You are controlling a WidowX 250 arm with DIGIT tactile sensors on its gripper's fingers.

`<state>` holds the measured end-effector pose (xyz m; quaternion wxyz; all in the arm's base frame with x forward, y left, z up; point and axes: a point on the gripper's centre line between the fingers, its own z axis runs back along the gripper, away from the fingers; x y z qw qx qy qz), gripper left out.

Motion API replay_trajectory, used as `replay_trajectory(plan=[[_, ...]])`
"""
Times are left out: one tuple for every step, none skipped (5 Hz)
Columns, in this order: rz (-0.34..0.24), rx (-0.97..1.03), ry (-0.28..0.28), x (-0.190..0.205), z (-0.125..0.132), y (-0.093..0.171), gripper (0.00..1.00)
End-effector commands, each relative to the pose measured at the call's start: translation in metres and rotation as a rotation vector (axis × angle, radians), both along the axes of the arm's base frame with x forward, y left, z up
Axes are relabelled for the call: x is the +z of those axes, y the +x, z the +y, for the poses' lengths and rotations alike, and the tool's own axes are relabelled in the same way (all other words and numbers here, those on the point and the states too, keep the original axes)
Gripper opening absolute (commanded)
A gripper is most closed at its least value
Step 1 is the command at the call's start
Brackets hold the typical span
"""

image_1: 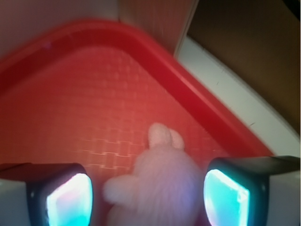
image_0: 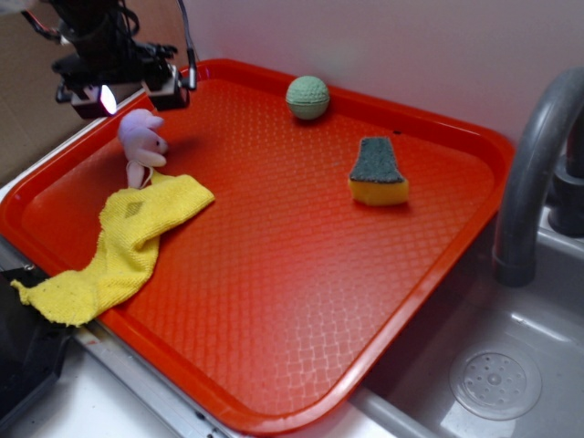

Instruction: Grab the pink bunny.

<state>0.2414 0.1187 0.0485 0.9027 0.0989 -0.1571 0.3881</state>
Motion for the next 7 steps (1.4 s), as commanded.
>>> replay_trajectory(plan=[[0.008, -0.018, -0.014, -0.017, 0.005, -0.007, 1.0], [0.003, -0.049, -0.026, -0.02, -0.005, -0.011, 1.0], [-0.031, -0.048, -0.023, -0.015, 0.0, -0.01, 0.0], [-0.049, -0.066, -0.017, 0.0, 0.005, -0.005, 0.0], [-0.089, -0.208, 0.001, 0.048, 0.008, 0.013, 0.0], [-0.052, -0.384, -0.082, 0.096, -0.027, 0.021, 0.0], [-0.014, -0.563, -0.191, 0.146, -0.067, 0.017, 0.0]])
